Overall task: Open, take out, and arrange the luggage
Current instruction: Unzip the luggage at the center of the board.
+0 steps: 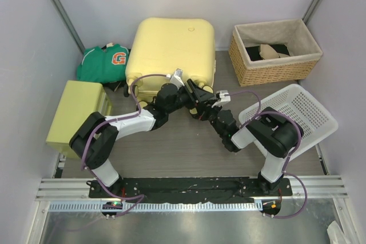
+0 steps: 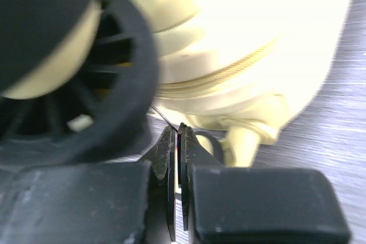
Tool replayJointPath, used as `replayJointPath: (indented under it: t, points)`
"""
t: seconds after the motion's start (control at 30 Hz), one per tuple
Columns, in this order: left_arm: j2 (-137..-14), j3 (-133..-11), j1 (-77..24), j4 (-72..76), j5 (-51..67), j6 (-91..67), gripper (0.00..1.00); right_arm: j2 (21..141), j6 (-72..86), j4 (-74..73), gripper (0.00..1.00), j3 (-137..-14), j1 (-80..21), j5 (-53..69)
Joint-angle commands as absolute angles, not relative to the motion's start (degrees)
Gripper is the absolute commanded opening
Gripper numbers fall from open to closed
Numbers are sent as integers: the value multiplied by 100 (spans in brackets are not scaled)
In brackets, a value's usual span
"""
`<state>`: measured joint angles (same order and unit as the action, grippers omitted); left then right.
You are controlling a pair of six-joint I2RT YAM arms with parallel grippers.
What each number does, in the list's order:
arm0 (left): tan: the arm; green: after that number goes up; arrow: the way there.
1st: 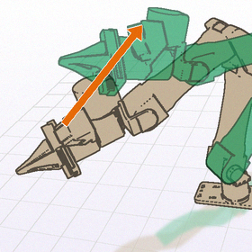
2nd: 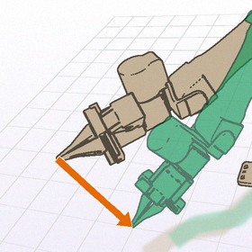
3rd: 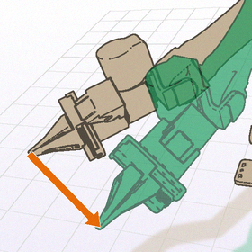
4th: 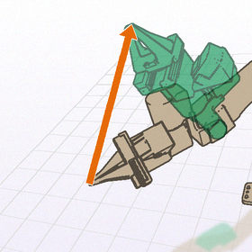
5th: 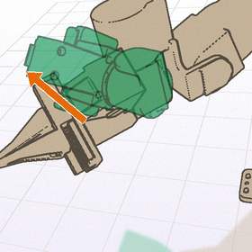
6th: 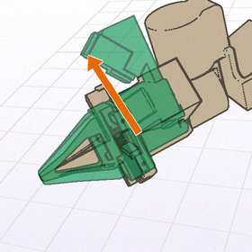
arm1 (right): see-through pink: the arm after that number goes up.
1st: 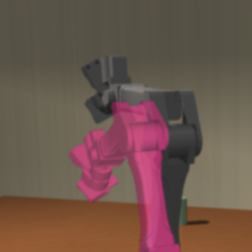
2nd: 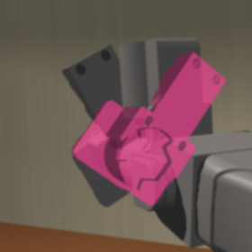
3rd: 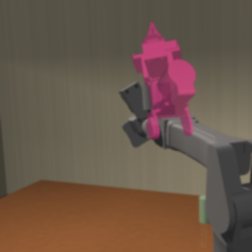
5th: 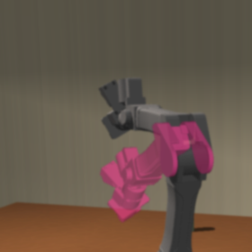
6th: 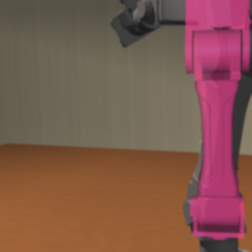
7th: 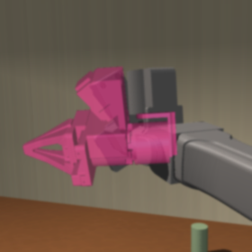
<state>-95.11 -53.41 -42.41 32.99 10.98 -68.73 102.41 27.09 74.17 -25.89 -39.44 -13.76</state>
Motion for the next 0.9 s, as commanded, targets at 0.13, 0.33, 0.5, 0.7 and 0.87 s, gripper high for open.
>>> replayJointPath:
  t: [0.13, 0.33, 0.5, 0.7, 0.87]
  points:
    - [-8596, -5432, -4131, 3991, 1283, -6627, 0, 9826, 2514, 9554, 1, -2154, -3762, -3058]
    - [-8473, -5405, -4096, 3815, 1274, -6504, 0, 9809, 2426, 9562, 1, -2021, -3753, -2876]
    - [-8490, -5519, -4078, 3744, 1520, -6521, 0, 9677, 2592, 9554, 1, -2232, -3744, -840]
    - [-8473, -5519, -4087, 3964, 1608, -6767, 0, 9817, 3032, 9554, 32, -2540, -3744, -141]
    - [-8560, -5572, -4140, 4175, 1740, -6961, 0, 10098, 3041, 9554, 46, -2794, -3735, -79]
